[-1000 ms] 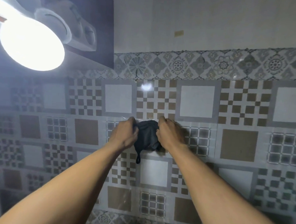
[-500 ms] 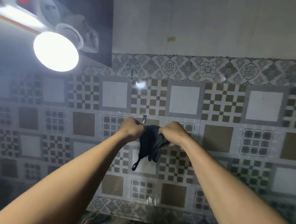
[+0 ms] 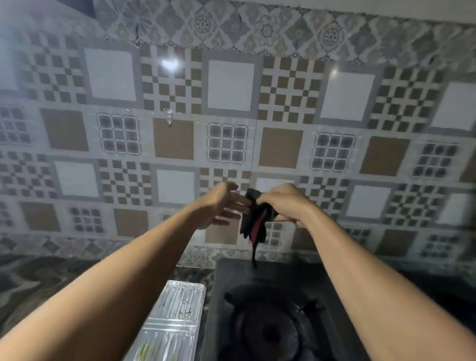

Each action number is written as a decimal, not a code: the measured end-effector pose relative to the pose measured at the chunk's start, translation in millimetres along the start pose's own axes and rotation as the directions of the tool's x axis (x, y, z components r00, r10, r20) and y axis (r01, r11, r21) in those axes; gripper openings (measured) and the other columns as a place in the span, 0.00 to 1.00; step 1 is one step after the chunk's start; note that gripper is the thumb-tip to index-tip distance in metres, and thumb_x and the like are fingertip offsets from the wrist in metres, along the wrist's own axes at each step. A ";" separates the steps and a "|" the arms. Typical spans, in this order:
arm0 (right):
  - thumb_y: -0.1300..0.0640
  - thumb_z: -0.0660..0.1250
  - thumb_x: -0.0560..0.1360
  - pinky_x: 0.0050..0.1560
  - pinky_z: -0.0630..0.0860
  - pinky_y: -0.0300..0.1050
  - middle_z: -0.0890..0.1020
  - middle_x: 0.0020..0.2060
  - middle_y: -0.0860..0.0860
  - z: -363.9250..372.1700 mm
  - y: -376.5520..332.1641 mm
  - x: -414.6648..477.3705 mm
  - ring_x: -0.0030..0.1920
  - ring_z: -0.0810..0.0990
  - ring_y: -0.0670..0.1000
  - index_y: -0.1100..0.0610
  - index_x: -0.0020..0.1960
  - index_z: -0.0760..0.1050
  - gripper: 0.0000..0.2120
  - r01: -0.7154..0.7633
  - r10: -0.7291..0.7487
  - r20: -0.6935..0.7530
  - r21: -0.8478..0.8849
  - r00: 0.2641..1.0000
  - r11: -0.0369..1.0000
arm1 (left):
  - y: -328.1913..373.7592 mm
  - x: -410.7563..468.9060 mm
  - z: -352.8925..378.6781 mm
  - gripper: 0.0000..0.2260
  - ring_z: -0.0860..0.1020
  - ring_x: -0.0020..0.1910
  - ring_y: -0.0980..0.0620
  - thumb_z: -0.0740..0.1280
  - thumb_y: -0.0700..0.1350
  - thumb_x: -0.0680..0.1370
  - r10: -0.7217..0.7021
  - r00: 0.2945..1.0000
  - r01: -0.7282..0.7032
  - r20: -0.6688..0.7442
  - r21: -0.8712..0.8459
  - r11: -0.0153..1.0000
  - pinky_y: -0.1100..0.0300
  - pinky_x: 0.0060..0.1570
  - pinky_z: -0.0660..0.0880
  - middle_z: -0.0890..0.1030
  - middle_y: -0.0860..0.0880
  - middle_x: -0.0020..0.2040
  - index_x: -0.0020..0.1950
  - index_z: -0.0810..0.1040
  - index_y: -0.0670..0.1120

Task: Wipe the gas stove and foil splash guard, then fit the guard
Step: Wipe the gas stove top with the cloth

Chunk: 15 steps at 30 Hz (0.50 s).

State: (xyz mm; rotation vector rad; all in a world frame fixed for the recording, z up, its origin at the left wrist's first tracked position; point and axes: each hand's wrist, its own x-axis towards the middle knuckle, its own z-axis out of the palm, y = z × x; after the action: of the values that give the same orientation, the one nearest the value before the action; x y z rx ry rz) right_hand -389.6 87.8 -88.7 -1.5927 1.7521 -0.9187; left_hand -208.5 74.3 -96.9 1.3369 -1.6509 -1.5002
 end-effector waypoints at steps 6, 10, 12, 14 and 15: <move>0.59 0.70 0.72 0.34 0.70 0.45 0.73 0.30 0.54 -9.6 48.5 -4.2 0.33 0.74 0.52 0.60 0.34 0.77 0.09 0.008 -0.007 0.003 -0.274 1.000 0.962 | -71.4 16.4 36.0 0.18 0.79 0.61 0.44 0.62 0.51 0.82 0.215 0.975 -0.130 -0.059 0.632 0.764 0.52 0.61 0.75 0.81 0.44 0.64 0.65 0.80 0.43; 0.56 0.68 0.74 0.35 0.70 0.45 0.79 0.34 0.53 0.3 74.8 -13.5 0.36 0.78 0.54 0.62 0.40 0.78 0.09 0.020 -0.047 -0.034 -0.559 0.998 0.829 | -126.4 22.8 38.7 0.24 0.75 0.68 0.42 0.61 0.53 0.81 0.156 0.988 -0.075 -0.005 0.862 0.501 0.49 0.68 0.72 0.75 0.44 0.72 0.77 0.68 0.50; 0.57 0.66 0.76 0.35 0.73 0.46 0.79 0.38 0.54 15.8 89.9 -20.2 0.40 0.80 0.57 0.59 0.39 0.74 0.08 0.044 -0.079 -0.022 -0.666 0.997 0.745 | -146.4 27.3 34.3 0.23 0.76 0.66 0.40 0.57 0.54 0.80 0.137 0.991 -0.064 0.004 0.898 0.436 0.45 0.65 0.74 0.76 0.42 0.70 0.76 0.65 0.54; 0.56 0.66 0.77 0.41 0.77 0.47 0.81 0.43 0.54 34.8 105.4 -23.8 0.42 0.80 0.58 0.58 0.41 0.75 0.08 0.052 -0.052 0.020 -0.675 0.998 0.736 | -159.4 29.5 29.6 0.21 0.76 0.66 0.39 0.56 0.56 0.80 0.121 0.992 -0.091 0.043 0.903 0.419 0.44 0.64 0.74 0.75 0.45 0.71 0.73 0.66 0.56; 0.53 0.68 0.77 0.45 0.78 0.49 0.82 0.44 0.54 43.7 111.6 -24.3 0.43 0.80 0.57 0.58 0.43 0.77 0.08 0.050 -0.025 0.048 -0.641 0.999 0.766 | -162.9 28.6 27.8 0.22 0.75 0.67 0.40 0.56 0.57 0.81 0.114 0.991 -0.105 0.063 0.903 0.417 0.45 0.64 0.74 0.73 0.46 0.73 0.74 0.66 0.56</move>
State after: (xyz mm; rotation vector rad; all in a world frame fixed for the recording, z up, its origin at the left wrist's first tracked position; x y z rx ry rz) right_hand -417.1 112.4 -205.3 -2.0452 2.1533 -0.2832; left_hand -193.0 77.7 -263.8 1.6437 -2.6542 -0.3797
